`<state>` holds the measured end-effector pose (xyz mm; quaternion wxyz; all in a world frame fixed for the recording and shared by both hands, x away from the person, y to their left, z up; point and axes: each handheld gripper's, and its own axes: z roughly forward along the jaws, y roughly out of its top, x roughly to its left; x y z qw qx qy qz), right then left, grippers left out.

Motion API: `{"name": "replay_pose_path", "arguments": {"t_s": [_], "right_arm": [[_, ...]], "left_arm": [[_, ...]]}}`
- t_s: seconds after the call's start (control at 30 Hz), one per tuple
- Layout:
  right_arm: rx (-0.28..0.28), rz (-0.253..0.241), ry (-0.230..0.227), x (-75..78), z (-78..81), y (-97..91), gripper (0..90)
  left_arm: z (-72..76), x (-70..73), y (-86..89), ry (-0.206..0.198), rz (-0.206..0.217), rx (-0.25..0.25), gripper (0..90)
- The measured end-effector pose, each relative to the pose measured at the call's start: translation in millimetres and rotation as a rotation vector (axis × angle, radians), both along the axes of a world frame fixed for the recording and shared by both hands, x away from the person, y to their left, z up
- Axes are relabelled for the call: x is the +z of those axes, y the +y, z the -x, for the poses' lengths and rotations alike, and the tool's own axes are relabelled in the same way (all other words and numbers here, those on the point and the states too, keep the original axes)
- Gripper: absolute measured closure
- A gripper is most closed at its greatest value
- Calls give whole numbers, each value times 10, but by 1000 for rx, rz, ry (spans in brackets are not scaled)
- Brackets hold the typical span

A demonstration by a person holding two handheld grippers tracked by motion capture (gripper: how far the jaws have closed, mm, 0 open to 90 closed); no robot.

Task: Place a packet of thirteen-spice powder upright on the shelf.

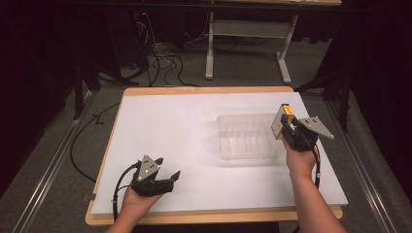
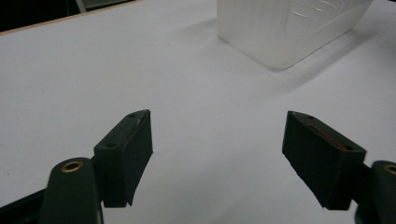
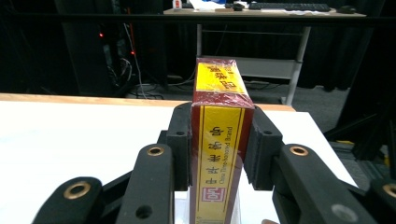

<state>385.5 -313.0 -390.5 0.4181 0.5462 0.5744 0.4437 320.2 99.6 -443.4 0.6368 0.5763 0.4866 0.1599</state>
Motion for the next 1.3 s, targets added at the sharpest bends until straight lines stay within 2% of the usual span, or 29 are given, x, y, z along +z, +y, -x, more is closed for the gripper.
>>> {"name": "replay_pose_path", "arguments": {"t_s": [0.57,0.9,1.3], "right_arm": [[-6,10,68,-270,-78,31,685],[-10,24,99,-360,-97,34,684],[1,42,93,-398,-73,62,683]], "left_arm": [[5,-21,-23,9,-8,-10,248],[8,-32,-18,11,-17,-11,248],[8,-34,-21,12,-21,-13,248]]}}
